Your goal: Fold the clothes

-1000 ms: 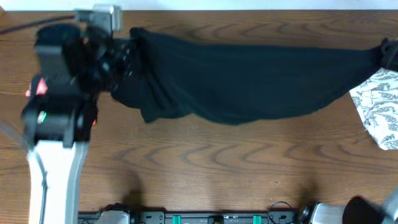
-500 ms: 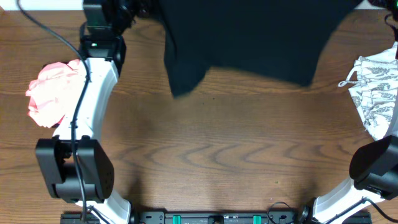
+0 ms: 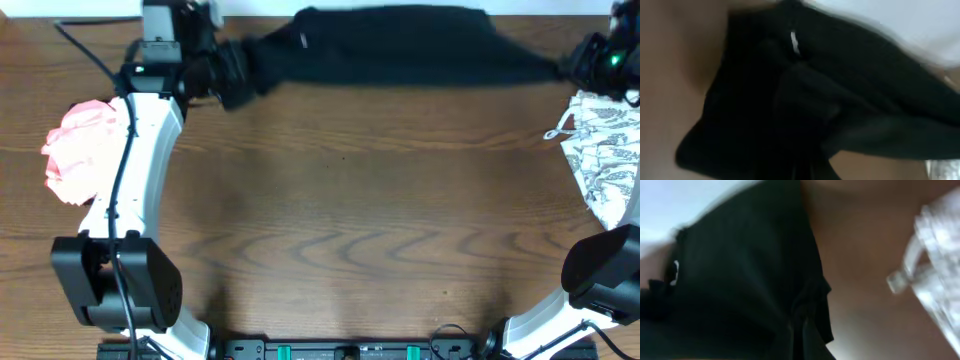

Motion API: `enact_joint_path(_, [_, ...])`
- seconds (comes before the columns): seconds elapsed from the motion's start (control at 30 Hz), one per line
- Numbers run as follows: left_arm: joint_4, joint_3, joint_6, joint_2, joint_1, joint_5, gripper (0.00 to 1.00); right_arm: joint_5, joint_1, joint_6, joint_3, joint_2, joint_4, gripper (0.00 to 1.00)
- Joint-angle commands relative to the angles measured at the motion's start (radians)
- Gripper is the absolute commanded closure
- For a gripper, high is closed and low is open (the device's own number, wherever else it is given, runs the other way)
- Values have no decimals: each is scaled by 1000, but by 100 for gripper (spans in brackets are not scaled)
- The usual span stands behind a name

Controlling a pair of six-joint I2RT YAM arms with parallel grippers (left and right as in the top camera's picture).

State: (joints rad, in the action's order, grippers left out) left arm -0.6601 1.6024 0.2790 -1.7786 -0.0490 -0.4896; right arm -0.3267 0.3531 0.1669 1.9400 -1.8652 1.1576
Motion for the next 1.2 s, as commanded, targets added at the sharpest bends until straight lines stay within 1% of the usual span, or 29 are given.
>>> enact_joint_path(0.0, [-102, -23, -81, -27, -39, 2, 94, 199, 10, -73, -7, 10, 80, 99])
enact_joint_path(0.07, [-168, -42, -86, -32, -56, 4, 94, 236, 10, -97, -12, 10, 139, 99])
enact_joint_path(0.27, [-327, -59, -129, -32, -93, 4, 94, 331, 10, -99, -21, 10, 295, 98])
enact_joint_path(0.3, [-348, -59, -129, -32, -96, 4, 94, 330, 10, -106, -22, 10, 312, 95])
enact_joint_path(0.37, [-394, -59, -129, -32, -101, 4, 94, 331, 10, -118, -22, 10, 345, 82])
enact_joint_path(0.43, [-429, -59, -129, -32, -101, 4, 94, 331, 10, -124, -22, 10, 368, 81])
enact_joint_path(0.5, [-468, -59, -129, -32, -101, 4, 94, 331, 10, -124, -22, 10, 384, 76])
enact_joint_path(0.6, [-512, -59, -129, -32, -101, 4, 94, 331, 10, -124, -22, 10, 402, 76])
enact_joint_path(0.63, [-528, -59, -129, -32, -101, 4, 91, 331, 10, -124, -22, 10, 406, 75])
enact_joint_path(0.7, [-553, -59, -129, -32, -101, 4, 73, 331, 10, -126, -22, 10, 407, 75])
enact_joint_path(0.83, [-608, -59, -129, -32, -101, 4, 59, 330, 10, -139, -22, 10, 410, 76])
enact_joint_path(0.9, [-627, -59, -129, -32, -101, 4, 57, 330, 10, -139, -22, 10, 410, 76])
enact_joint_path(1.0, [-624, -59, -129, -32, -101, 4, 57, 330, 10, -138, -22, 10, 414, 77])
enact_joint_path(1.17, [-513, -59, -129, -32, -101, 5, 57, 330, 10, -139, -22, 10, 415, 77])
